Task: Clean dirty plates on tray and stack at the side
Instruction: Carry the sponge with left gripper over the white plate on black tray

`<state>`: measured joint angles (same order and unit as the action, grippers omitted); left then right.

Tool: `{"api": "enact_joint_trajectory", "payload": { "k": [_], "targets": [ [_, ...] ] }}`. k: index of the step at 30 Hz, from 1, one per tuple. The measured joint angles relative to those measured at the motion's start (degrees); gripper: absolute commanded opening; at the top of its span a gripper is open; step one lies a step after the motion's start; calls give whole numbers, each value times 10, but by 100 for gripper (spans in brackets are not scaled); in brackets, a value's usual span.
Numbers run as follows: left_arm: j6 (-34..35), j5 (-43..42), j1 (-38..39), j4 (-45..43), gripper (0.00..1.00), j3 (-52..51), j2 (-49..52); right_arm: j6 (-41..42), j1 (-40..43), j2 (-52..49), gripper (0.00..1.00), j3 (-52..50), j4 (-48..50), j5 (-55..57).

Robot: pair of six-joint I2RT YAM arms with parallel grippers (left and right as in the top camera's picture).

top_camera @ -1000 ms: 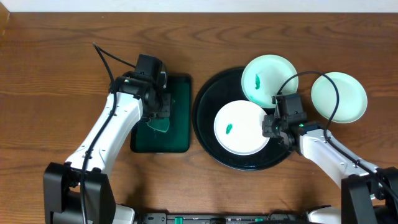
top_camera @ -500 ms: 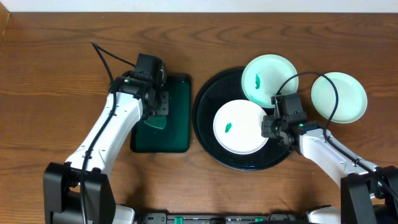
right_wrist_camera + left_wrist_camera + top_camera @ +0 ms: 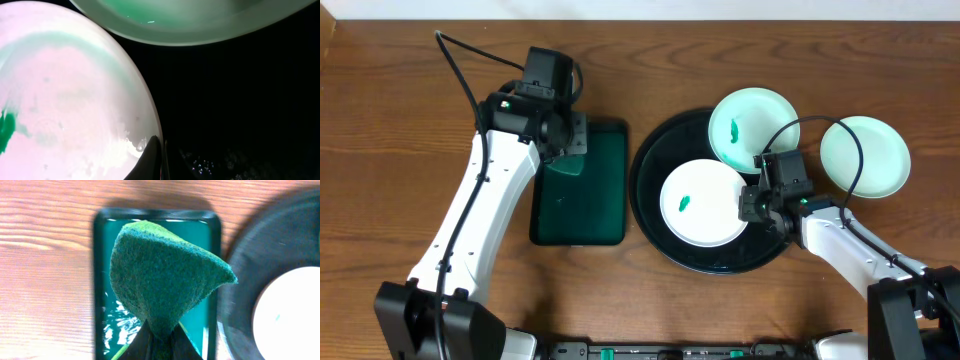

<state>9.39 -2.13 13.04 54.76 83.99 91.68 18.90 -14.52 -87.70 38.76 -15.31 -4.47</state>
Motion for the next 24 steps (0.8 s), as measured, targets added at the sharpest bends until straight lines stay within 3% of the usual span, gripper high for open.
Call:
{"api": "enact_joint_trajectory", "payload": {
  "k": [8, 24],
  "targets": [
    [64, -71, 65, -17, 7, 0, 1, 0, 0, 0, 1, 0, 0, -7],
    [183, -85, 230, -138, 7, -24, 105, 0, 0, 0, 1, 0, 0, -28]
  ]
}}
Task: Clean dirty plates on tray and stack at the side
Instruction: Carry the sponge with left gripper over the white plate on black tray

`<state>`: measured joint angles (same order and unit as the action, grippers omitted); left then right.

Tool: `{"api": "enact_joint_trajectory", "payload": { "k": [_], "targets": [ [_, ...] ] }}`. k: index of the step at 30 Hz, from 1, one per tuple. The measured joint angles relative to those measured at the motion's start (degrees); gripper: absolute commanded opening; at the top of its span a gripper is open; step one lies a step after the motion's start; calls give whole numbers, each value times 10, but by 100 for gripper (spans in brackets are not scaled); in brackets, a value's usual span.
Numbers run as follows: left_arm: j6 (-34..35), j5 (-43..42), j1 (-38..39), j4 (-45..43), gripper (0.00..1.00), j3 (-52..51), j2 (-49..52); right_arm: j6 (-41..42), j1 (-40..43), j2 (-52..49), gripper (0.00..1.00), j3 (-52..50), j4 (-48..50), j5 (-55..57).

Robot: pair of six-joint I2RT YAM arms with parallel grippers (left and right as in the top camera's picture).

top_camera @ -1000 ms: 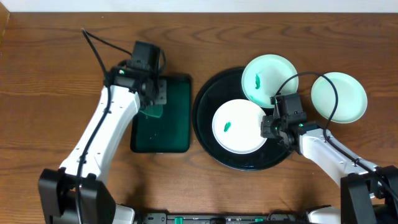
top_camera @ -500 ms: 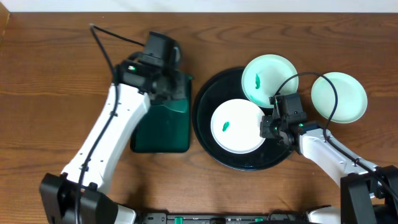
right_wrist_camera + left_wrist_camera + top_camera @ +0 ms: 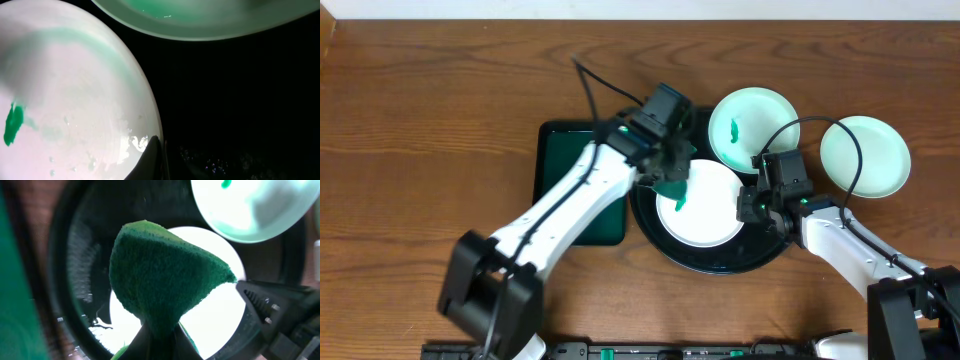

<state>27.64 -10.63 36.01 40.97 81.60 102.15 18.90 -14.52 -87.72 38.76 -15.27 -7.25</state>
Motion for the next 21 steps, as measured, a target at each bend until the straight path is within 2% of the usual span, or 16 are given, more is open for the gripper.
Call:
{"api": "enact_joint_trajectory", "payload": {
  "k": [12, 21],
  "targets": [
    [26, 1, 16, -10, 7, -5, 56, 0, 0, 0, 1, 0, 0, -5],
    [37, 37, 28, -12, 7, -5, 95, 0, 0, 0, 1, 0, 0, -6]
  ]
}}
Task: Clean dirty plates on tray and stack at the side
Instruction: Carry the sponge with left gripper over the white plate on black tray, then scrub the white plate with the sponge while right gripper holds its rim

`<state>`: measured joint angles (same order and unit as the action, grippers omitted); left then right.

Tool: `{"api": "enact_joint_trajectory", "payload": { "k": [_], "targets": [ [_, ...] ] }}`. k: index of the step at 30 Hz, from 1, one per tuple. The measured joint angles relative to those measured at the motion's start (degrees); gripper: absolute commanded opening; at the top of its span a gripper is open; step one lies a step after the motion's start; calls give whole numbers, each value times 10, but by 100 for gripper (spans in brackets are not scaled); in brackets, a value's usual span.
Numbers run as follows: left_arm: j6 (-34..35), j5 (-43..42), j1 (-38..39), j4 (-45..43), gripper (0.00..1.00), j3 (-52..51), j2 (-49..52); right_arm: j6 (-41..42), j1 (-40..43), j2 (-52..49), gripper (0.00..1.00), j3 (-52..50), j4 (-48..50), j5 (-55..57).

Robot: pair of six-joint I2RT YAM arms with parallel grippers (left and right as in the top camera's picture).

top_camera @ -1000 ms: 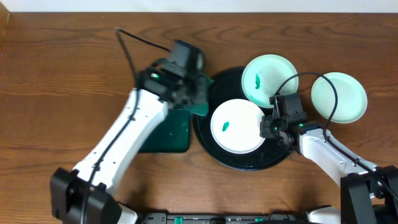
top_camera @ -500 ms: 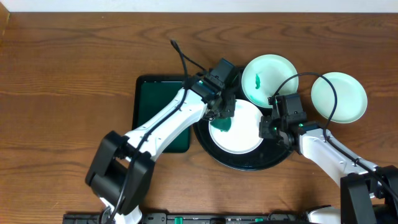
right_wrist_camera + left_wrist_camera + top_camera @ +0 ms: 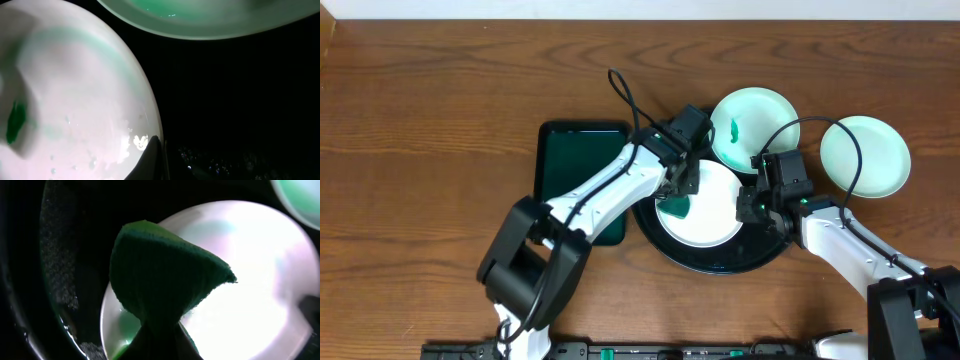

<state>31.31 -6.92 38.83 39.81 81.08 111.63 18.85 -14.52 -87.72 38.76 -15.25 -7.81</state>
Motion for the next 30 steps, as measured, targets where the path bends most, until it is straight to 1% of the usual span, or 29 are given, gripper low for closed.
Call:
{"api": "enact_joint_trajectory", "payload": {
  "k": [14, 24, 30],
  "targets": [
    [0, 9, 4, -11, 7, 7, 52, -3, 0, 0, 1, 0, 0, -1],
    [-12, 8, 12, -8, 7, 12, 59, -3, 0, 0, 1, 0, 0, -1],
    [-16, -10, 12, -9, 7, 13, 60, -3, 0, 0, 1, 0, 0, -1]
  ]
}}
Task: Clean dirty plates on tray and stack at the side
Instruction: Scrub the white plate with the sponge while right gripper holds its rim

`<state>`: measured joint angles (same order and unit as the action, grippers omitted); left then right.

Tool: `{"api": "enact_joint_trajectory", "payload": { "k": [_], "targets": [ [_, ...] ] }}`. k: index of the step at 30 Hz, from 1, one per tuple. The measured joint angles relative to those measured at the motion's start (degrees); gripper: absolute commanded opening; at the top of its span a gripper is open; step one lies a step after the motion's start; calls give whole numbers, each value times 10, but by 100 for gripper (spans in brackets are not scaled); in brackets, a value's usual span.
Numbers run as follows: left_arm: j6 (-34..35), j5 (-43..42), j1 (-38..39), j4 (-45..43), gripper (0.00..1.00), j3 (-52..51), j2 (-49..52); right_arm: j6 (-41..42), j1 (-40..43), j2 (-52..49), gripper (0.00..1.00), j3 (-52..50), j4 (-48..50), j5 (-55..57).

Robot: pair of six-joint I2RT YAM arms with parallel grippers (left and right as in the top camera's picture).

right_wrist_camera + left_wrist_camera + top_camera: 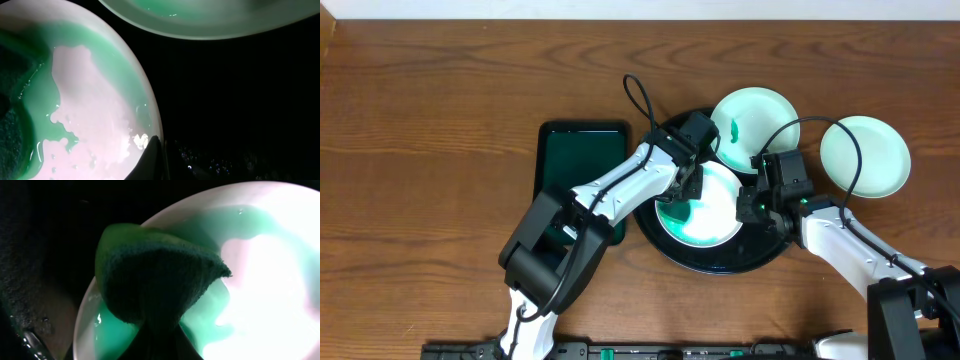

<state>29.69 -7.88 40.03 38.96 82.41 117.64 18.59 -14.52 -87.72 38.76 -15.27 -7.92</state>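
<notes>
On the round black tray point(655, 232) lies a white plate point(718, 215), now smeared with green liquid. My left gripper point(688, 190) is shut on a dark green sponge point(157, 287) that presses on the plate's left part point(260, 270). My right gripper point(157, 145) is shut on that plate's right rim point(145, 110). A second pale green plate point(752, 128) with a green blot sits at the tray's back. A third pale green plate point(865, 156) lies off the tray on the table at the right.
A dark green rectangular basin point(572, 170) of liquid stands left of the tray on the wooden table point(420, 150). My left arm reaches across it to the tray. The right arm comes in from the lower right.
The sponge has come down onto the white plate and is flattened against it. Green liquid now spreads in a wide band over the plate. The right gripper holds the rim as before.
My left gripper held the sponge over the green basin while the right gripper held the white plate's rim. Then the sponge hung above the tray, then close over the plate with its single green blot. Now it presses on the plate, and the green is smeared around.
</notes>
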Motion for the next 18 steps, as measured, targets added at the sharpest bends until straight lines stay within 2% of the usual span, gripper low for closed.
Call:
{"api": "enact_joint_trajectory", "payload": {
  "k": [6, 13, 18],
  "targets": [
    [-15, -53, -6, -4, 7, 0, 2, 0, 0, 0, 1, 0, 1, 3],
    [-31, -189, -5, -37, 7, -2, 12, -2, 0, 0, 1, 0, 1, 4],
    [-41, -250, 8, -49, 8, -5, 11, -2, 0, 0, 1, 0, 1, 4]
  ]
}}
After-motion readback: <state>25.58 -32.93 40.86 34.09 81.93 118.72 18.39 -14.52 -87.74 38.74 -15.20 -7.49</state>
